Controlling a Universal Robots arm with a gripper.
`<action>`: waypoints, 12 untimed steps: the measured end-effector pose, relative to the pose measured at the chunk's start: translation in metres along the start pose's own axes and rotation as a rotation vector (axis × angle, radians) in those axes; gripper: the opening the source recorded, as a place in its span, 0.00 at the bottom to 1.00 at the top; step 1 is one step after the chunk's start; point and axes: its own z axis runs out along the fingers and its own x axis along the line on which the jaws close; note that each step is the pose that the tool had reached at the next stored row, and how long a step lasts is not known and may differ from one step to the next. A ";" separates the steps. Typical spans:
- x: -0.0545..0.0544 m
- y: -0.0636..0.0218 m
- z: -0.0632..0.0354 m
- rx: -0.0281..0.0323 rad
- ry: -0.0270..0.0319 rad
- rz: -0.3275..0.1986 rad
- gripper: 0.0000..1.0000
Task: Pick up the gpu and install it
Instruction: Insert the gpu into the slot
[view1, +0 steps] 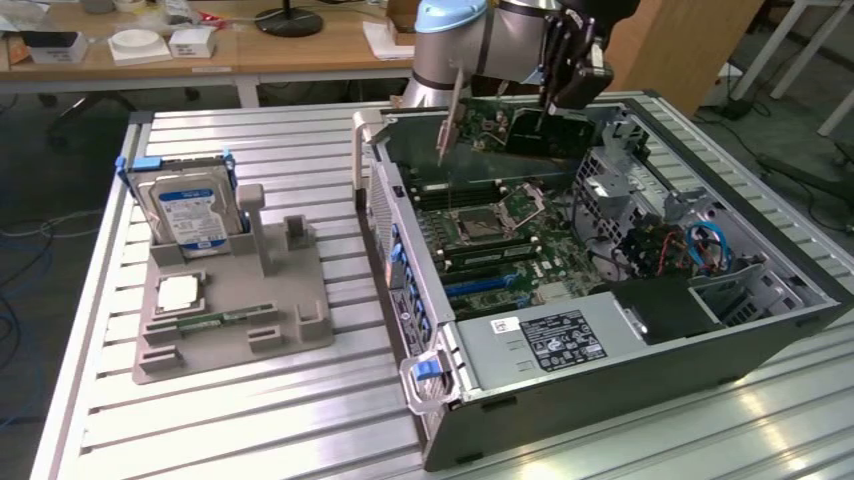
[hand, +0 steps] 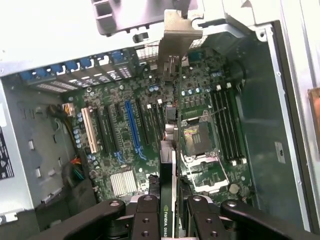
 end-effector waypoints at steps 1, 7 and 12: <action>0.000 0.0000 0.0000 0.0001 0.0003 -0.016 0.25; 0.000 0.0000 0.0001 -0.0003 0.0028 -0.108 0.25; 0.000 -0.0001 0.0002 -0.0002 0.0043 -0.168 0.25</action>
